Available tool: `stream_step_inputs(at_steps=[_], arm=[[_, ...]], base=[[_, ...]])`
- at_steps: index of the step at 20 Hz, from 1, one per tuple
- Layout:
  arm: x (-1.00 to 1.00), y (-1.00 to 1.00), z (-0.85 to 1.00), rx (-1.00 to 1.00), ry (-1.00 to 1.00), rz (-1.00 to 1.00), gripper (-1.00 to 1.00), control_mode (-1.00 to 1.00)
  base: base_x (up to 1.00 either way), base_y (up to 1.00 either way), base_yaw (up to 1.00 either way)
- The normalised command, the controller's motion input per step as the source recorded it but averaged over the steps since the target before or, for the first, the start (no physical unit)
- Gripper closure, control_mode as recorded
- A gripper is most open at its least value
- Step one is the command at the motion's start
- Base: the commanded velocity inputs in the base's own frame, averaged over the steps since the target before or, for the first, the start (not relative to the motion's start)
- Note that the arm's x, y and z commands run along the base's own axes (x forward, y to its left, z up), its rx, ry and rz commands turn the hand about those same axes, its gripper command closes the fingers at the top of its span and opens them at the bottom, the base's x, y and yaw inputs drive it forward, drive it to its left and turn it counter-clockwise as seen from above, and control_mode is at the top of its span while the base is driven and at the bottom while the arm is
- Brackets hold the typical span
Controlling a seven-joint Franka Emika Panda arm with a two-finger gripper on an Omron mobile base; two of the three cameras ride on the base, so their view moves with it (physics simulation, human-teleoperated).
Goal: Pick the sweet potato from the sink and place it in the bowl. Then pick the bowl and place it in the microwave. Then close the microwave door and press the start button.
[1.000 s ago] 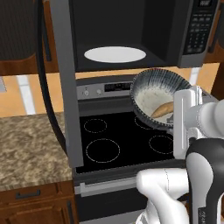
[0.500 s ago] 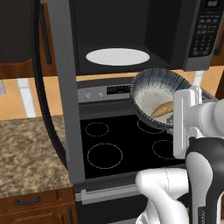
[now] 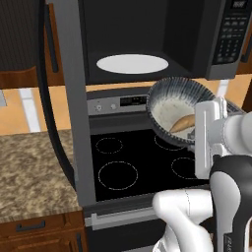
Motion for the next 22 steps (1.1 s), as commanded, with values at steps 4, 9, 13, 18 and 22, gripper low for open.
stream_step_inputs(at_steps=[4, 9, 13, 18, 22], arm=[[-0.25, -0.03, 0.5, -0.04, -0.07, 0.05, 1.0, -1.0], [0.26, -0.27, 0.91, -0.04, 0.0, 0.0, 1.0, -1.0], [0.7, -0.15, 0.38, 0.0, 0.07, 0.01, 1.0, -1.0], [0.76, 0.0, 0.0, 0.0, 0.01, 0.08, 1.0, -1.0], [0.5, 0.0, 0.0, -0.02, -0.04, 0.1, 1.0, -1.0]], base=[[0.0, 0.0, 0.0], [0.0, 0.0, 0.0], [0.0, 0.0, 0.0], [0.0, 0.0, 0.0], [0.0, 0.0, 0.0]])
